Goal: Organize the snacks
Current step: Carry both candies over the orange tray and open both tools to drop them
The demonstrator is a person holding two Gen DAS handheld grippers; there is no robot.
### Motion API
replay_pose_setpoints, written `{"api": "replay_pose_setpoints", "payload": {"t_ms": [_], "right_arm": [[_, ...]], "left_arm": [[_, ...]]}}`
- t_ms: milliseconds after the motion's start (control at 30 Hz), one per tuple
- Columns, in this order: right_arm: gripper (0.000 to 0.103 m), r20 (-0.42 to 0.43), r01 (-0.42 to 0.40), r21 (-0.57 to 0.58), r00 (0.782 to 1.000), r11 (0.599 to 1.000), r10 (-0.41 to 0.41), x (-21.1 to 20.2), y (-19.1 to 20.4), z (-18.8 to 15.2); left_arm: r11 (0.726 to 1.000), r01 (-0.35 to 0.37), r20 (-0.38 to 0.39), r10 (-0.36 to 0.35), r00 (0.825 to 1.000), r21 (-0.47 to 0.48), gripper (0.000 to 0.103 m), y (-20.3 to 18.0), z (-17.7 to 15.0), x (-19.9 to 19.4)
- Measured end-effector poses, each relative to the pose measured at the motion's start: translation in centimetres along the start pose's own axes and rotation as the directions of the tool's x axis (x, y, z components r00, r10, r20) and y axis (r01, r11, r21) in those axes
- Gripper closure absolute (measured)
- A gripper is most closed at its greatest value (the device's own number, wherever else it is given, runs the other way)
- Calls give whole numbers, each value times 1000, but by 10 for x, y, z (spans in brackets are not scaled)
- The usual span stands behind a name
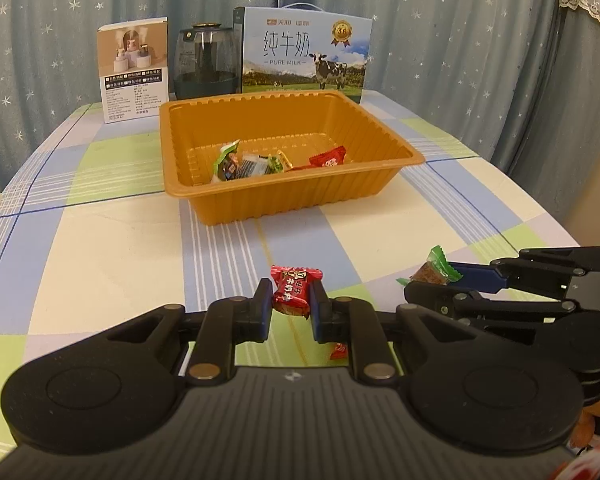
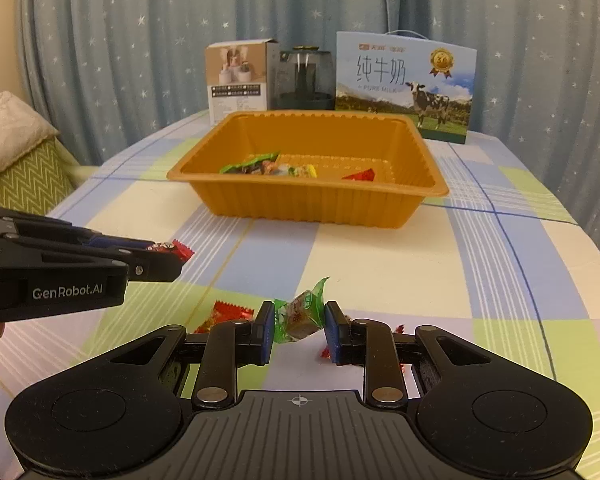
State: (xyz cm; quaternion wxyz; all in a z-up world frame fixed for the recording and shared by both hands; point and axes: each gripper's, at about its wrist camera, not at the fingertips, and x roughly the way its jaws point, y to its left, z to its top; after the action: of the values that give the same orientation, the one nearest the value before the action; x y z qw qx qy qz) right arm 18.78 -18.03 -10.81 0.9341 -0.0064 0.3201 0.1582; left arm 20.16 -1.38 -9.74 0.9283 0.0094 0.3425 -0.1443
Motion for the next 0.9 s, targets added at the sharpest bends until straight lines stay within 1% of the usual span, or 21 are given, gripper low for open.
{"api": "replay_pose_setpoints", "payload": {"t_ms": [233, 467, 567, 733, 900], "right_arm": [[76, 43, 4, 29, 999, 1000, -5, -10, -9, 17], [76, 83, -13, 63, 997, 998, 8, -11, -21, 42], [76, 105, -12, 69, 994, 998, 5, -9, -26, 54], [76, 136, -7, 63, 991, 998, -2, 1, -34, 76], [76, 155, -2, 63, 988, 998, -8, 15, -44, 93]], "left_arm": [[1000, 9, 32, -9, 999, -4, 86, 0, 11, -5], [1000, 15, 92, -14, 996, -5, 86, 0, 37, -8], [1000, 19, 113, -17, 993, -19, 86, 1, 49, -4], [1000, 14, 148, -13, 989, -8, 86, 3, 71, 5], [1000, 8, 159, -5, 987, -15, 86, 10, 88, 21]]}}
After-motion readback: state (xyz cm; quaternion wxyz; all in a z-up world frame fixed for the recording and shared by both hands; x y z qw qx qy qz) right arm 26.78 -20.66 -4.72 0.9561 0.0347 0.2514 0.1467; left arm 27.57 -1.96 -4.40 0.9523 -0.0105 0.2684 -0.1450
